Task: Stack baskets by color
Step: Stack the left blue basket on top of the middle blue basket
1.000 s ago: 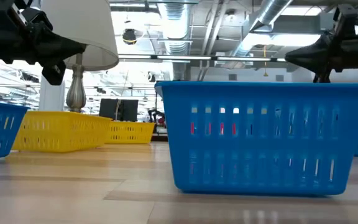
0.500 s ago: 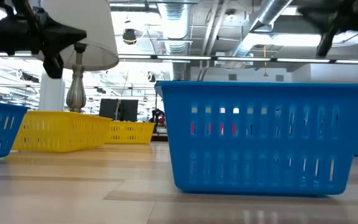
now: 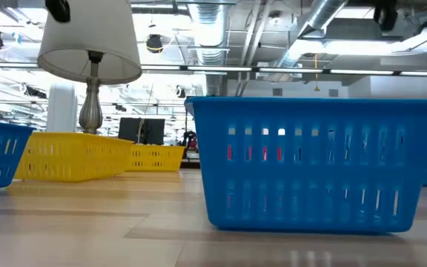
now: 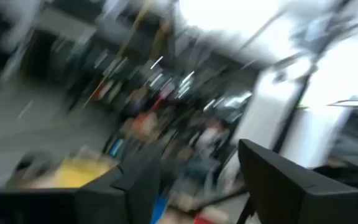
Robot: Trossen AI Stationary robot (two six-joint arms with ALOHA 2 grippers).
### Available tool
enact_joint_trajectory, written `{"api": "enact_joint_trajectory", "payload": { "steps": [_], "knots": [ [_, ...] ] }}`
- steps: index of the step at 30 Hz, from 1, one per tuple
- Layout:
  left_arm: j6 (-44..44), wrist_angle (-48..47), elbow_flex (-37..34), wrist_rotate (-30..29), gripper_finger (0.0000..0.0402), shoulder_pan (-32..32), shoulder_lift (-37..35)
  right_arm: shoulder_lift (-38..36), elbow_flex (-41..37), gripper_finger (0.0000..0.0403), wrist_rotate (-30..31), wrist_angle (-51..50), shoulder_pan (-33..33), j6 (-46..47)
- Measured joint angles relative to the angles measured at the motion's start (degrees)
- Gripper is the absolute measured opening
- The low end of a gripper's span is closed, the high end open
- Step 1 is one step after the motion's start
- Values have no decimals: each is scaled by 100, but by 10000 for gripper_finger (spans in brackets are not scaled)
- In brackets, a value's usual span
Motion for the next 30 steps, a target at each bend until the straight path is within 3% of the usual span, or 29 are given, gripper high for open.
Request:
{"api": "enact_joint_trajectory", "payload": {
  "steps": [5,10,16,24,30],
  "knots": [
    [-1044,-2647,1058,-171,231,2,908,1225,747,58,-42,-2454,-7,1704],
    [-1828,-4126,1660,291,231,2,1638,2242,847,55,-523,-3594,176,2611],
    [-2328,-4469,1672,578,226,0,1898,3130,573,61,-554,-3745,605,3299],
    [-2370,-4509,1669,594,226,0,1893,3984,553,116,-411,-3759,944,3722],
    [-2252,-4756,1669,1411,225,-2,1948,4046,553,158,-136,-3639,1432,4172]
  ]
}}
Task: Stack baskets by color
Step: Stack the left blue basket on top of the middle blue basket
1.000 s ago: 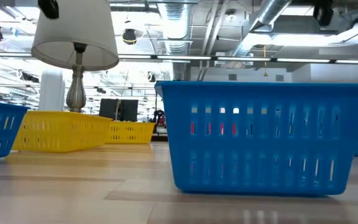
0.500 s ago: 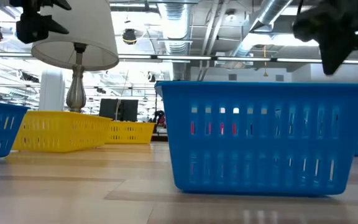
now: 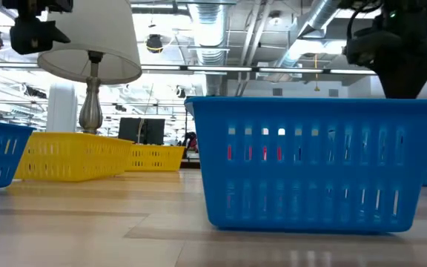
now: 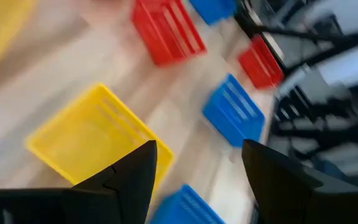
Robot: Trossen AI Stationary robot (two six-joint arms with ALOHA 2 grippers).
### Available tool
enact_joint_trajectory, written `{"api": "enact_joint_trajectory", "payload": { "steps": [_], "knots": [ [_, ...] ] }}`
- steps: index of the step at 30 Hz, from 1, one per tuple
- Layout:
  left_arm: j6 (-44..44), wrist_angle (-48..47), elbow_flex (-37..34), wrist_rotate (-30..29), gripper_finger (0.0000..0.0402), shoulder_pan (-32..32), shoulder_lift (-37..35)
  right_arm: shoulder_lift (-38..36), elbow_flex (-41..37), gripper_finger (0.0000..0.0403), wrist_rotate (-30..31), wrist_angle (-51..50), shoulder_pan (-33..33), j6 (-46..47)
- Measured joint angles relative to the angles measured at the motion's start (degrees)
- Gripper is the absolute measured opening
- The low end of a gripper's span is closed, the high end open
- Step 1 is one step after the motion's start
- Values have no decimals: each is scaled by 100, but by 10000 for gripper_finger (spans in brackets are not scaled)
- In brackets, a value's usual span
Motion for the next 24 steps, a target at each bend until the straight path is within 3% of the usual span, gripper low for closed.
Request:
{"api": "enact_joint_trajectory", "payload": {
  "steps": [6,13,19,24],
  "knots": [
    [-6,164,0,501,225,-477,384,-6,2,181,49,50,568,594],
    [-485,54,0,697,225,-1830,1436,1,2,184,46,348,1037,918],
    [-2452,-564,0,-440,225,-2940,2184,1,2,177,90,484,1106,755],
    [-3781,-423,0,-868,225,-3659,2542,-1,2,176,227,492,991,326]
  ]
}}
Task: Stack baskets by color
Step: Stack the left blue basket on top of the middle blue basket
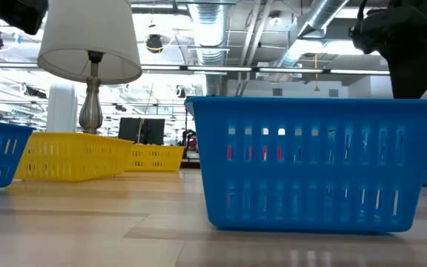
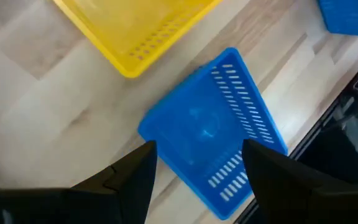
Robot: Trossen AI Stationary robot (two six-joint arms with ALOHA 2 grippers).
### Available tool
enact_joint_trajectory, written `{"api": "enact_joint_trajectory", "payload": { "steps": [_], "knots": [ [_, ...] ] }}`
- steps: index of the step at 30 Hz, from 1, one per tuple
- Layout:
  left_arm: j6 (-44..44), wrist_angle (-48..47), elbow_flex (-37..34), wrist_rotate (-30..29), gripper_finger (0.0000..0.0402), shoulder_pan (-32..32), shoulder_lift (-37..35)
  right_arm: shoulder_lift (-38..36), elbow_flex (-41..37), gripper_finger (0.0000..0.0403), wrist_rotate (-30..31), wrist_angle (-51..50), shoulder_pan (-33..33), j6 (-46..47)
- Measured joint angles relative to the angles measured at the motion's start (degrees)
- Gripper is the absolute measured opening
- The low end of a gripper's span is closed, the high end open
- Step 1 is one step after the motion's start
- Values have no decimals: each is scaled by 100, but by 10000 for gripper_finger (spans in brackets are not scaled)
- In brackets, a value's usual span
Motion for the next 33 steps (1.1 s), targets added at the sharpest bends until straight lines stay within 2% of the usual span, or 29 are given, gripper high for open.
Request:
{"api": "enact_joint_trajectory", "payload": {
  "steps": [7,14,21,27,30,33],
  "knots": [
    [-1301,179,0,-862,225,-733,583,0,0,175,16,195,-70,-374],
    [-1998,177,0,-276,226,-1031,1084,-54,2,175,10,239,42,-382],
    [-2358,157,0,-487,226,-1374,1551,-55,2,175,-59,304,318,-374],
    [-2666,362,0,-639,225,-1525,2260,-55,2,175,-76,347,634,-556],
    [-2813,676,0,-530,207,-1498,2531,-55,2,175,-136,348,763,-697],
    [-3095,939,2,-524,157,-1496,2728,-55,2,175,-219,345,836,-969]
  ]
}}
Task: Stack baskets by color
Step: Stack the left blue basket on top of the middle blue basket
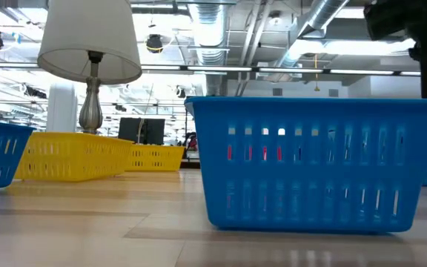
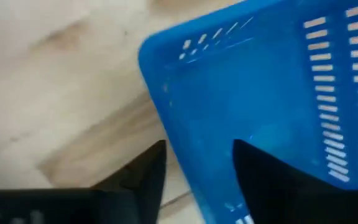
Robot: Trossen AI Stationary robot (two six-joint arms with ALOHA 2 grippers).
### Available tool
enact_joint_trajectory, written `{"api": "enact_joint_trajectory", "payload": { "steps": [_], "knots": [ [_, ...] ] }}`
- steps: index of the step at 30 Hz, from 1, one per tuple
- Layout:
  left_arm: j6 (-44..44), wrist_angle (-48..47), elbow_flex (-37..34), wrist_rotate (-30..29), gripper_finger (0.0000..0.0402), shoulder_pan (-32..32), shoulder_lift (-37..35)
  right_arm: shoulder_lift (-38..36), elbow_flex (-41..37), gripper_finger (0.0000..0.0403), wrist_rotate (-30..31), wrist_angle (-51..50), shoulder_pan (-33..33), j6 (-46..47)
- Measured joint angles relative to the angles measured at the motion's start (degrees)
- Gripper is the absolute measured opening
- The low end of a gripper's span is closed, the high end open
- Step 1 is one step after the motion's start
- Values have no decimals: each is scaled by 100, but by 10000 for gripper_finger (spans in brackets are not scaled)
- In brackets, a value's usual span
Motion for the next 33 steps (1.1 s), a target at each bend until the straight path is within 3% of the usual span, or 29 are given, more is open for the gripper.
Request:
{"api": "enact_joint_trajectory", "payload": {
  "steps": [4,6,14,19,26,29,33],
  "knots": [
    [-216,248,180,-66,48,-2,115,0,0,175,-4,-8,96,-255],
    [-287,183,314,-184,14,25,120,0,12,175,-4,-58,133,-312],
    [-561,-276,1316,-777,2,358,109,-2,580,175,36,-608,328,-779],
    [-367,-689,2194,-1689,1,733,104,-2,1048,175,340,-1157,518,-874],
    [702,102,2623,-2453,0,1688,238,-4,1475,175,689,-1694,1025,-284],
    [1295,882,2623,-2410,0,2147,426,-3,1513,175,785,-1818,1283,20],
    [1830,1801,2623,-1767,0,2579,845,-2,1513,175,795,-1964,1548,399]
  ]
}}
